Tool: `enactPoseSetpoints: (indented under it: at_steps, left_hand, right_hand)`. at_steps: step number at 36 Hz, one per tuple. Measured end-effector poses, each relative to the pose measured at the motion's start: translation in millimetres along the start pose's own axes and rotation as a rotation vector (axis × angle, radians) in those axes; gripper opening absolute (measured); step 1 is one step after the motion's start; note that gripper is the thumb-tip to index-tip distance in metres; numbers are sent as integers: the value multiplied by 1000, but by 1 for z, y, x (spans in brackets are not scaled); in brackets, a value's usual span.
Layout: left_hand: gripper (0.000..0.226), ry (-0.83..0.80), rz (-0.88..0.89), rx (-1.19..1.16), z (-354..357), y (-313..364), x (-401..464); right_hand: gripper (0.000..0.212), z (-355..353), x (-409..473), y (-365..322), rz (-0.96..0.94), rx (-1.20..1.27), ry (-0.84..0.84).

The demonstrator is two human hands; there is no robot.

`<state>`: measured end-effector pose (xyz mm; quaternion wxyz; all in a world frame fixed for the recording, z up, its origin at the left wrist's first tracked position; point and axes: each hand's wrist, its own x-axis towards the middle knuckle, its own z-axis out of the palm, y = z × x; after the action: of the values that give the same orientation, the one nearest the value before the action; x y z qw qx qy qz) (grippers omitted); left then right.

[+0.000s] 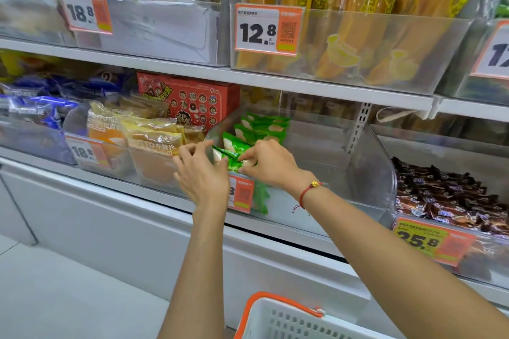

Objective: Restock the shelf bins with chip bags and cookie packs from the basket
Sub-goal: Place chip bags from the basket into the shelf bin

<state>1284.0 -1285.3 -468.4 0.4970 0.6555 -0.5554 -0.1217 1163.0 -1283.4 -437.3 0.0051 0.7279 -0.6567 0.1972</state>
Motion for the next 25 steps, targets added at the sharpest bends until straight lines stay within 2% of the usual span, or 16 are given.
enactPoseSetpoints:
  at_steps: [6, 9, 13, 18, 25]
  left_hand:
    - [50, 17, 8, 33, -2, 6, -2]
    - [54, 56, 54, 35, -8, 15, -5]
    - [41, 20, 129, -10, -20, 31, -14]
    - [27, -255, 128, -165, -26, 53, -64]
    - [18, -860, 314, 207, -4, 56, -132]
  right_hand:
    - [34, -13, -9, 10, -34, 151, -81]
    - [37, -26, -25, 19, -67, 218, 10]
    - [32, -41, -63, 32, -87, 309, 155]
    - [19, -46, -128, 52, -54, 318, 157]
    - [19, -7, -227, 99, 244, 336, -139]
